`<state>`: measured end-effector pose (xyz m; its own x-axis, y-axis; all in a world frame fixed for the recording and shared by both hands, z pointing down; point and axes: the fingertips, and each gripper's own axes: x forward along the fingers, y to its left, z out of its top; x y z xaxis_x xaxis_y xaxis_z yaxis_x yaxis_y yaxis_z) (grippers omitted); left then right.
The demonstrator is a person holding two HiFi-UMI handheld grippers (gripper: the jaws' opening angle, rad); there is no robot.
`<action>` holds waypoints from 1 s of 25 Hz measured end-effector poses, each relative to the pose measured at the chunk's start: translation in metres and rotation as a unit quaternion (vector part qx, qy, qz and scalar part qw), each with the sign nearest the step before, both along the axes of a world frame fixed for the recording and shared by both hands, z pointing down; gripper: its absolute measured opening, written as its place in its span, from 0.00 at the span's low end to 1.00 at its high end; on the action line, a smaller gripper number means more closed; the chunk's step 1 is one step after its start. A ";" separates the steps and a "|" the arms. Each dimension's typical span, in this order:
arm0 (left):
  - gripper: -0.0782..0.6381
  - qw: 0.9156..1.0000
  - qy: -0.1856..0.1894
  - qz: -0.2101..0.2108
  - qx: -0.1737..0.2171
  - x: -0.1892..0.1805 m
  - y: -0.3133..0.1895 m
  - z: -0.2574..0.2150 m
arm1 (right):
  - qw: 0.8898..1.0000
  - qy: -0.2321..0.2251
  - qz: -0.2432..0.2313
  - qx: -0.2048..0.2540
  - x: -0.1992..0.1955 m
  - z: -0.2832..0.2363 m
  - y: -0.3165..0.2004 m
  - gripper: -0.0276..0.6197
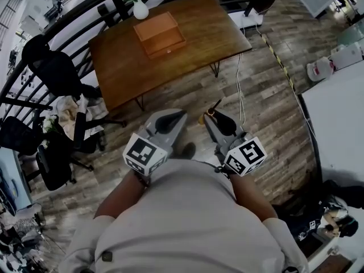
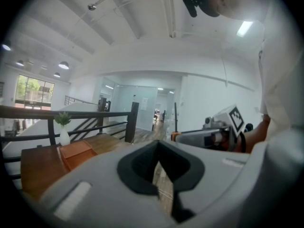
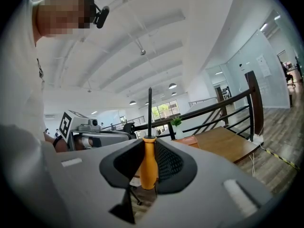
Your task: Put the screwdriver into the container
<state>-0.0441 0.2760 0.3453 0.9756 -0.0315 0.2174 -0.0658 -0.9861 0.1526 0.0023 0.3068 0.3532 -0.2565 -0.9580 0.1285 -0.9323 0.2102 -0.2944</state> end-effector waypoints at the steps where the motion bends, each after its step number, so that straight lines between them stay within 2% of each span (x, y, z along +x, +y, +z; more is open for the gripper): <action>1: 0.12 1.000 0.000 0.002 0.000 0.002 -0.003 0.001 | 1.000 0.001 0.000 0.000 0.001 0.001 -0.003 0.17; 8: 0.12 1.000 0.002 0.013 -0.004 0.022 -0.019 0.001 | 1.000 0.008 0.004 -0.006 0.011 0.001 -0.017 0.17; 13: 0.12 0.999 -0.004 0.030 -0.012 0.032 -0.028 0.012 | 1.000 -0.003 0.020 -0.012 0.024 0.010 -0.029 0.17; 25: 0.12 0.999 0.005 0.044 -0.014 0.043 -0.094 0.013 | 0.999 -0.013 0.026 -0.014 0.031 0.008 -0.095 0.17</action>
